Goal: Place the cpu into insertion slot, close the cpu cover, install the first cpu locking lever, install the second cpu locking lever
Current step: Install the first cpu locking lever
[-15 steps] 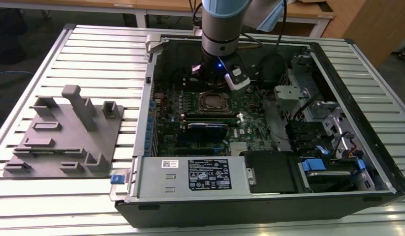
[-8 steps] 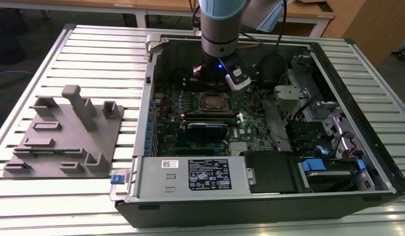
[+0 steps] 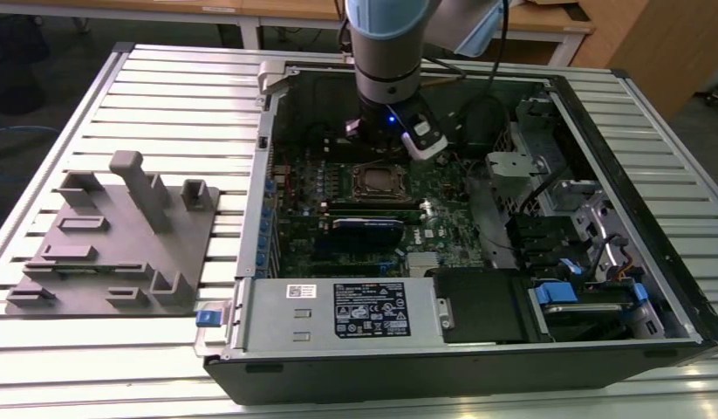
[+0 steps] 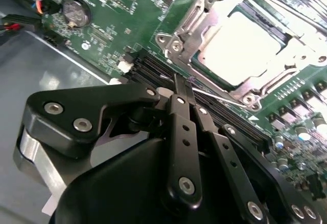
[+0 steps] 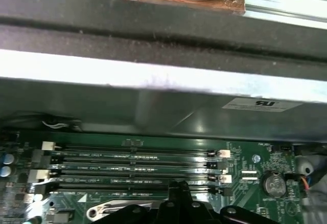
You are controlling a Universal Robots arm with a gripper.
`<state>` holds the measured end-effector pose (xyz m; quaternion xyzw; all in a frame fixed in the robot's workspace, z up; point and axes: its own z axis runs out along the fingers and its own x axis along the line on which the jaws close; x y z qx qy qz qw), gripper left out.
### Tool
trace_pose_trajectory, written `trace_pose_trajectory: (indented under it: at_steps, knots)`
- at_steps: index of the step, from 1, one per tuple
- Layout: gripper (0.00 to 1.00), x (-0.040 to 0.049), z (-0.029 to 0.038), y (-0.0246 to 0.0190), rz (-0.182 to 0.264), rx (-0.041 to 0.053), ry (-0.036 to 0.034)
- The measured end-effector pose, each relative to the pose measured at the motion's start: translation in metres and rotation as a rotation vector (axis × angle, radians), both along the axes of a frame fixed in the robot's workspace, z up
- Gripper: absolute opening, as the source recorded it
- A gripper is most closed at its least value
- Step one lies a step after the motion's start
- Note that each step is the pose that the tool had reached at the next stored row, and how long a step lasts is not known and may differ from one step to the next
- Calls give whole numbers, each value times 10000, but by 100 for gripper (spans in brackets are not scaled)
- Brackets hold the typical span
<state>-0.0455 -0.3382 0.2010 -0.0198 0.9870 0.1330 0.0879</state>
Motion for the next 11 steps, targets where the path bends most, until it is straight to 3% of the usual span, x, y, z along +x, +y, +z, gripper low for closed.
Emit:
trace_pose_trajectory:
  at_steps: [1,6,11]
  knots:
    - [11,-1,0,0,8,0,-28]
    - [11,-2,0,0,55,0,-35]
    - [11,-1,0,0,773,1,-34]
